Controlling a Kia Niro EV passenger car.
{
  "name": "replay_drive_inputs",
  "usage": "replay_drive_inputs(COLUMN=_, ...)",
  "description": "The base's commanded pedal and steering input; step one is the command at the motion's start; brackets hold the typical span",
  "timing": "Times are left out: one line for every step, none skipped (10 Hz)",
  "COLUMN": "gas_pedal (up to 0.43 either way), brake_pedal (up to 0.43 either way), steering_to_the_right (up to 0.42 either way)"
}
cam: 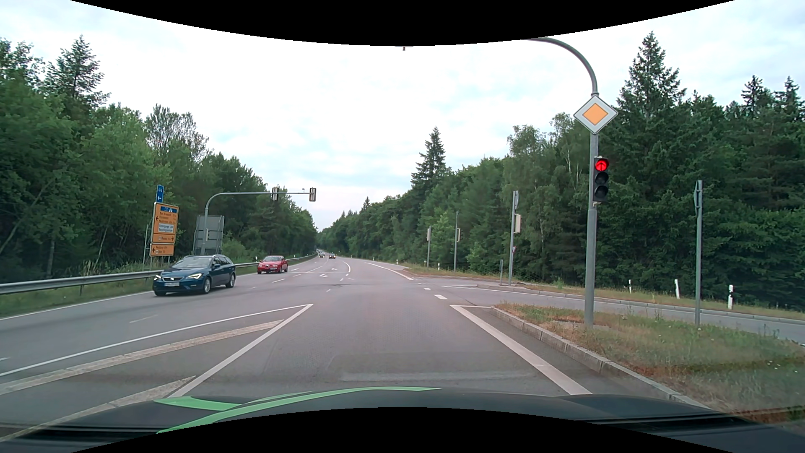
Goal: Follow the waypoints while adhering to traffic rules and regulations
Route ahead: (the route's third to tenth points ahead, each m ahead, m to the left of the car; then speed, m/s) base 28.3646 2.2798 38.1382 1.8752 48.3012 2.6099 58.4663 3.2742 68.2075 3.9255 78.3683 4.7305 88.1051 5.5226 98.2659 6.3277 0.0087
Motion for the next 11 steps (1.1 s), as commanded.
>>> replay_drive_inputs(gas_pedal=0.000, brake_pedal=0.000, steering_to_the_right=-0.008)
replay_drive_inputs(gas_pedal=0.000, brake_pedal=0.000, steering_to_the_right=-0.008)
replay_drive_inputs(gas_pedal=0.000, brake_pedal=0.000, steering_to_the_right=-0.008)
replay_drive_inputs(gas_pedal=0.000, brake_pedal=0.000, steering_to_the_right=-0.008)
replay_drive_inputs(gas_pedal=0.000, brake_pedal=0.043, steering_to_the_right=-0.007)
replay_drive_inputs(gas_pedal=0.000, brake_pedal=0.085, steering_to_the_right=-0.006)
replay_drive_inputs(gas_pedal=0.000, brake_pedal=0.110, steering_to_the_right=-0.004)
replay_drive_inputs(gas_pedal=0.000, brake_pedal=0.116, steering_to_the_right=-0.002)
replay_drive_inputs(gas_pedal=0.000, brake_pedal=0.116, steering_to_the_right=-0.001)
replay_drive_inputs(gas_pedal=0.000, brake_pedal=0.122, steering_to_the_right=-0.001)
replay_drive_inputs(gas_pedal=0.000, brake_pedal=0.128, steering_to_the_right=-0.001)
